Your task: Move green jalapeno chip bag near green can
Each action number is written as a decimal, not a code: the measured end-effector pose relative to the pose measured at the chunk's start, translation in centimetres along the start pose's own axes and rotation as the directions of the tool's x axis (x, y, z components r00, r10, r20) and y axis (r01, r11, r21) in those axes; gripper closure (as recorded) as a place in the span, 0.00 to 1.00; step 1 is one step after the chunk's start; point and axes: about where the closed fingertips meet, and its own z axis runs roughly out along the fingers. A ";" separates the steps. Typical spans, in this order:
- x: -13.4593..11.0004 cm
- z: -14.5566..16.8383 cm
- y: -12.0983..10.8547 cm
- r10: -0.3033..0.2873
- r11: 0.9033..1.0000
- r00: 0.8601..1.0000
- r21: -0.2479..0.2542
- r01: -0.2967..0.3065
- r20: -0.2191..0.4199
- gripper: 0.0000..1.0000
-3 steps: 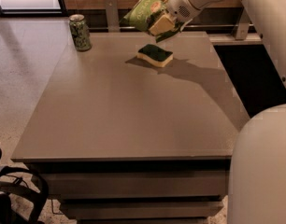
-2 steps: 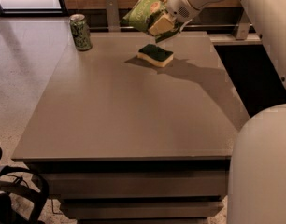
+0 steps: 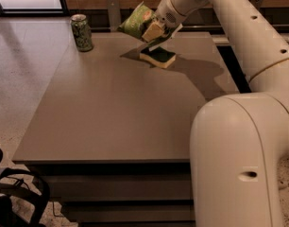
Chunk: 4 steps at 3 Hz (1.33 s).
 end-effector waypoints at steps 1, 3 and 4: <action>-0.1 4.0 -1.2 0.018 1.000 0.999 -0.006 -0.018 -0.035 1.00; -3.3 6.3 -1.5 -0.025 1.000 0.999 -0.011 0.025 0.027 1.00; -4.6 7.4 -1.1 -0.029 0.999 0.997 -0.030 0.031 0.068 1.00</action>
Offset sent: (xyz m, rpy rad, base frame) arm 0.0749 0.0515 -0.0092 0.0161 -0.0268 0.0165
